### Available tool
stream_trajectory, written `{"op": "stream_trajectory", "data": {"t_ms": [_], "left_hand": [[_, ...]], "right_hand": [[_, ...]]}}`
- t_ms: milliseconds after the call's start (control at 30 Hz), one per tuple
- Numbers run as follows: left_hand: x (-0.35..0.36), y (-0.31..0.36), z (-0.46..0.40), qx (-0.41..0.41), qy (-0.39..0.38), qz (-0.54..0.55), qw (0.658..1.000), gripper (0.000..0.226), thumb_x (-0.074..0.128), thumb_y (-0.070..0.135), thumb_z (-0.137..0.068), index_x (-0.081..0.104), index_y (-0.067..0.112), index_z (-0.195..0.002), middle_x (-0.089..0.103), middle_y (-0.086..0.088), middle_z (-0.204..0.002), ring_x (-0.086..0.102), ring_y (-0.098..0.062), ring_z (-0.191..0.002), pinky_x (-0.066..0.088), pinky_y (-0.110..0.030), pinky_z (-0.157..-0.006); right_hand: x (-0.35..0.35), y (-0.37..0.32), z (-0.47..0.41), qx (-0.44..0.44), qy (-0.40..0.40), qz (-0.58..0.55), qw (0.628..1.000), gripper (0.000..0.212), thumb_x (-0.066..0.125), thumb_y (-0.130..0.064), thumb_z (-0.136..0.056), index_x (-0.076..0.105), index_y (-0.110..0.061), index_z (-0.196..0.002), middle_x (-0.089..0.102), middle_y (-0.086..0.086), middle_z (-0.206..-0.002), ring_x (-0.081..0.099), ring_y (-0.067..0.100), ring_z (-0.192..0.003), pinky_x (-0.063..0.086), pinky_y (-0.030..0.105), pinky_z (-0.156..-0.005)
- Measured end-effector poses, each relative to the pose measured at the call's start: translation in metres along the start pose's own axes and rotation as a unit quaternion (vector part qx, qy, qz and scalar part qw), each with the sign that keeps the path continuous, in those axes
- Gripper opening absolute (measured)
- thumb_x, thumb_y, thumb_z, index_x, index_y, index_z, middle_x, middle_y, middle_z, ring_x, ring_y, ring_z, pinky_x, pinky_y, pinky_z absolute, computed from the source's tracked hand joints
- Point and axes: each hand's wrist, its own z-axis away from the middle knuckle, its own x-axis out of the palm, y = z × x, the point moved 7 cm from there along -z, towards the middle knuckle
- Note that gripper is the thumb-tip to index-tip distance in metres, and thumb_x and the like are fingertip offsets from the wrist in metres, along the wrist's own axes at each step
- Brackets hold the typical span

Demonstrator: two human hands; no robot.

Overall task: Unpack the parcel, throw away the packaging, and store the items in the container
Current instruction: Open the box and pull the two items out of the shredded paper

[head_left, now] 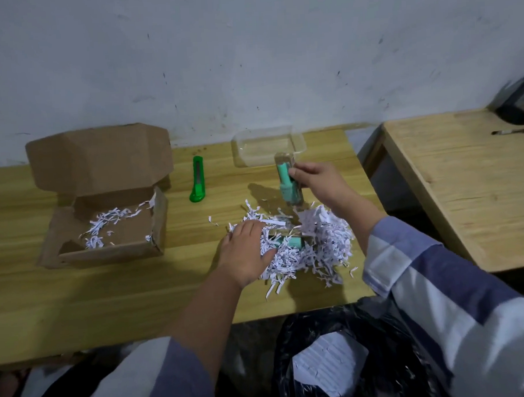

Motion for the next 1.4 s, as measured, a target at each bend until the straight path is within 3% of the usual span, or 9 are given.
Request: {"op": "stream_trajectory", "data": {"t_ms": [133,267,400,600,700,933,1067,1233,1400], "left_hand": [[-0.001,0.001,-0.001,0.003,-0.005,0.001,1.000,0.065,0.047,0.047,-0.093,0.024,0.018,-0.147,0.027,-0.001,-0.155,0.019,-0.019,-0.144,0.021,-0.041,-0.117],[0.002,-0.001,-0.002,0.009,-0.005,0.010,1.000,0.065,0.046,0.047,-0.094,0.023,0.019,-0.148,0.026,0.001,-0.155,0.017,-0.017,-0.145,0.018,-0.039,-0.118],[0.003,-0.004,-0.004,0.010,-0.004,0.015,1.000,0.067,0.044,0.052,-0.091,0.025,0.022,-0.147,0.027,0.005,-0.155,0.017,-0.014,-0.145,0.013,-0.042,-0.119],[-0.026,0.007,-0.016,-0.012,0.113,0.085,0.990,0.059,0.025,0.057,-0.086,0.048,0.027,-0.132,0.048,0.007,-0.140,0.034,-0.015,-0.134,0.013,-0.045,-0.116],[-0.040,0.016,-0.030,-0.033,0.147,0.079,0.985,0.043,0.035,0.052,-0.095,0.052,0.028,-0.126,0.055,0.009,-0.130,0.042,-0.014,-0.127,0.019,-0.042,-0.111],[-0.053,0.031,-0.046,-0.096,0.203,0.167,0.960,0.032,0.054,0.055,-0.086,0.058,0.029,-0.105,0.065,0.012,-0.101,0.059,-0.012,-0.097,0.037,-0.034,-0.088],[-0.048,0.029,-0.048,-0.105,0.202,0.238,0.944,0.017,0.064,0.044,-0.085,0.063,0.028,-0.089,0.069,0.007,-0.084,0.064,-0.016,-0.076,0.053,-0.038,-0.070],[-0.044,0.026,-0.045,-0.083,0.182,0.270,0.942,0.012,0.065,0.031,-0.088,0.065,0.027,-0.077,0.065,0.010,-0.069,0.061,-0.015,-0.067,0.048,-0.031,-0.058],[-0.035,0.011,-0.045,-0.055,0.150,0.252,0.954,0.014,0.062,0.030,-0.090,0.075,0.023,-0.091,0.075,0.004,-0.090,0.067,-0.016,-0.084,0.054,-0.037,-0.075]], "right_hand": [[-0.016,-0.010,-0.018,0.014,0.054,-0.047,0.997,0.034,0.050,-0.020,-0.096,0.056,-0.011,-0.128,0.063,0.011,-0.114,0.060,0.022,-0.093,0.053,0.029,-0.070],[-0.037,0.005,-0.036,0.068,0.131,-0.059,0.987,0.016,0.053,-0.021,-0.094,0.054,-0.015,-0.109,0.062,0.014,-0.111,0.065,0.030,-0.089,0.058,0.045,-0.071],[-0.053,0.022,-0.049,0.102,0.195,-0.095,0.971,0.006,0.054,-0.021,-0.093,0.051,-0.017,-0.097,0.062,0.013,-0.108,0.066,0.031,-0.086,0.058,0.040,-0.062],[-0.020,0.034,-0.050,0.126,0.128,-0.146,0.973,0.012,0.053,-0.018,-0.094,0.046,-0.015,-0.102,0.061,0.007,-0.092,0.063,0.025,-0.072,0.052,0.034,-0.055],[-0.008,0.029,-0.045,0.110,0.110,-0.170,0.973,0.014,0.055,-0.018,-0.094,0.049,-0.013,-0.105,0.062,0.004,-0.086,0.064,0.021,-0.070,0.055,0.037,-0.058],[0.002,0.026,-0.031,0.091,0.109,-0.195,0.970,0.009,0.059,-0.018,-0.091,0.052,-0.015,-0.094,0.065,0.005,-0.089,0.066,0.020,-0.070,0.056,0.031,-0.050],[0.001,0.029,-0.026,0.087,0.122,-0.191,0.970,0.010,0.060,-0.016,-0.090,0.053,-0.014,-0.098,0.064,0.004,-0.087,0.064,0.019,-0.070,0.056,0.029,-0.045],[-0.014,0.030,-0.031,0.091,0.137,-0.181,0.970,0.005,0.059,-0.019,-0.091,0.054,-0.018,-0.092,0.065,0.006,-0.092,0.066,0.021,-0.079,0.060,0.039,-0.062],[-0.042,0.034,-0.048,0.106,0.172,-0.168,0.965,0.012,0.060,-0.019,-0.091,0.057,-0.019,-0.102,0.065,0.007,-0.096,0.065,0.022,-0.079,0.058,0.037,-0.059]]}}
